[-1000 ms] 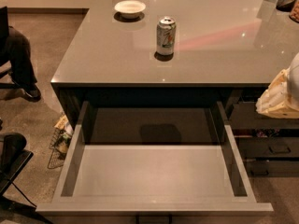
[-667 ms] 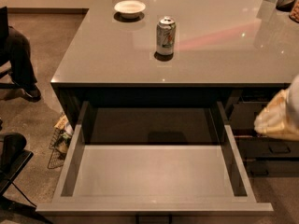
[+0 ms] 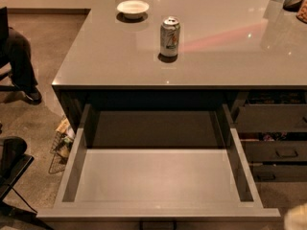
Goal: Close top drawer
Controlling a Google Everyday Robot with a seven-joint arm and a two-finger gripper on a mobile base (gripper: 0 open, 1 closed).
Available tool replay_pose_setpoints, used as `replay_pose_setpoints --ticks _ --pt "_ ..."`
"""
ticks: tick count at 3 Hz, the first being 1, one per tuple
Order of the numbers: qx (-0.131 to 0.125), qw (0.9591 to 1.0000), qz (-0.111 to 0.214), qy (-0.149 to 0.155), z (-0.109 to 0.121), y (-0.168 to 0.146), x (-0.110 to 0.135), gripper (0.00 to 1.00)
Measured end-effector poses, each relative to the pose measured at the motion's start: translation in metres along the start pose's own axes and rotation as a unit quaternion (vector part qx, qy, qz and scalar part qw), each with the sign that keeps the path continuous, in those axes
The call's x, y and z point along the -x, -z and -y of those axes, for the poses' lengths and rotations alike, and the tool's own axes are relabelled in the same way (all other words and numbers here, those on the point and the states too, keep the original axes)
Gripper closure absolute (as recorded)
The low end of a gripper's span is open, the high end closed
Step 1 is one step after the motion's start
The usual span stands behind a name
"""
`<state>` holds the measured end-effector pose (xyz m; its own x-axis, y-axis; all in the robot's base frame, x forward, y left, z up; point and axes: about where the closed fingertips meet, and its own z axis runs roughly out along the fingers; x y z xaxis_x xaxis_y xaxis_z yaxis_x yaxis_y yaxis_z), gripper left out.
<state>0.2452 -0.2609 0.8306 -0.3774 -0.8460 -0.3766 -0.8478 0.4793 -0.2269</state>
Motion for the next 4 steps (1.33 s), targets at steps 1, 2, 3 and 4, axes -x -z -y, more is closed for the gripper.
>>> replay_pose_setpoints --ticks 1,2,3,4 --pt "0.023 0.9995 0.005 -0.02 -0.057 -0.018 -0.032 1.0" --pt "0.077 0.9962 0.02 -0.036 -0.096 -0.067 -0.042 1.0" --pt "0.09 0.9948 0.019 -0.043 -0.106 -0.076 -0.047 1.0" --pt "0.1 0.9935 0.032 -0.043 -0.11 -0.099 -0.046 1.0"
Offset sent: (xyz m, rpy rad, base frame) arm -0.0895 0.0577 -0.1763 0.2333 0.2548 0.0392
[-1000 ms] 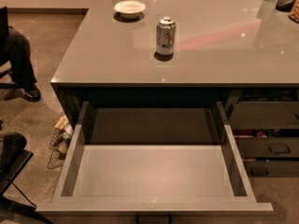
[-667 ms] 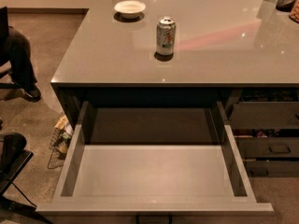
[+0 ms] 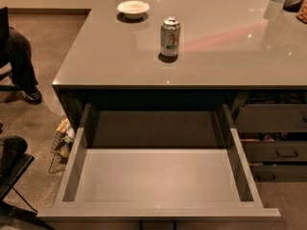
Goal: Close top drawer
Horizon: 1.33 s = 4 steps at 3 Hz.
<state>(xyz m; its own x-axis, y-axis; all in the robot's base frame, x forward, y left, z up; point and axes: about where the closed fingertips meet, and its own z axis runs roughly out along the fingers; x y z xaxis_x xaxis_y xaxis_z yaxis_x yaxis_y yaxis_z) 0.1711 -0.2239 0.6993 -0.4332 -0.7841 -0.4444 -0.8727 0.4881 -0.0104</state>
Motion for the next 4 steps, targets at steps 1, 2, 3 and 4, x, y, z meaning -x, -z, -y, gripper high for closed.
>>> replay_pose_setpoints --ticks 1,2,3,4 --pt "0.015 0.999 0.039 0.016 0.014 -0.049 0.003 1.0" --pt "0.007 0.9955 0.08 0.05 0.049 -0.084 0.019 1.0" --pt "-0.008 0.9901 0.108 0.09 0.089 -0.099 0.045 1.0" --pt "-0.011 0.9889 0.112 0.097 0.097 -0.101 0.05 1.0"
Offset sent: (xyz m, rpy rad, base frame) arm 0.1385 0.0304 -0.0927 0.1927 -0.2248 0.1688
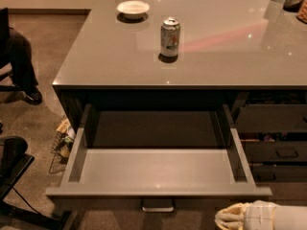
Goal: Close top drawer
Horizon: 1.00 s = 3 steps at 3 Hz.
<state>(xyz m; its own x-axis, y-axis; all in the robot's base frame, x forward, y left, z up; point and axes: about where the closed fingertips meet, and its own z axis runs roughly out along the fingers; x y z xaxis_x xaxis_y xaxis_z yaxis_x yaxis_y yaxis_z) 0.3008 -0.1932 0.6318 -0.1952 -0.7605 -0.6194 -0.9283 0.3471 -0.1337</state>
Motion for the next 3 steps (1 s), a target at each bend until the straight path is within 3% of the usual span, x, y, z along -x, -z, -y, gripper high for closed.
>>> replay_pose_setpoints --ticks 1,2,3 --pt "-0.001 0.9998 0.013 0.012 0.035 -0.021 0.01 1.0" --pt "-0.003 0.9996 0.022 0.015 0.089 -0.055 0.026 1.0" --pt "-0.004 0.9996 0.024 0.018 0.093 -0.058 0.028 1.0"
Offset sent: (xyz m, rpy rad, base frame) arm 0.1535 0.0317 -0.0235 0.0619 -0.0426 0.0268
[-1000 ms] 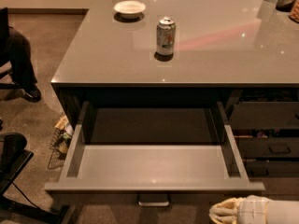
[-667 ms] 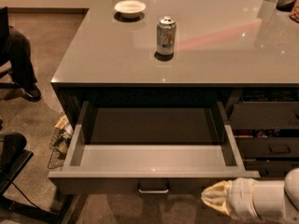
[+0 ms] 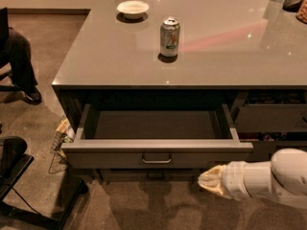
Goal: Close top drawer
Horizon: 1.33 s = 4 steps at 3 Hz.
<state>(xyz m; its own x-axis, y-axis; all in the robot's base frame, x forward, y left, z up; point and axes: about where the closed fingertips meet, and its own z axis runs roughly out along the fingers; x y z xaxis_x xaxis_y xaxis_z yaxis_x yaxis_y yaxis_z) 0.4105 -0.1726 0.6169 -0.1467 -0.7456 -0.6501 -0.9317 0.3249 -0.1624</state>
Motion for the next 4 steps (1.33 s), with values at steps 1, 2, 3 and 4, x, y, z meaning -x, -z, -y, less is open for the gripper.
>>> replay_pose_setpoints --ticks 1,2,3,4 --pt "-0.004 0.9998 0.008 0.02 0.026 -0.017 0.008 1.0" --pt "0.009 0.999 0.021 0.039 0.07 -0.041 0.011 1.0" --pt "0.009 0.999 0.021 0.039 0.07 -0.041 0.011 1.0" --pt "0.014 0.9983 0.029 0.049 0.087 -0.054 0.013 1.0"
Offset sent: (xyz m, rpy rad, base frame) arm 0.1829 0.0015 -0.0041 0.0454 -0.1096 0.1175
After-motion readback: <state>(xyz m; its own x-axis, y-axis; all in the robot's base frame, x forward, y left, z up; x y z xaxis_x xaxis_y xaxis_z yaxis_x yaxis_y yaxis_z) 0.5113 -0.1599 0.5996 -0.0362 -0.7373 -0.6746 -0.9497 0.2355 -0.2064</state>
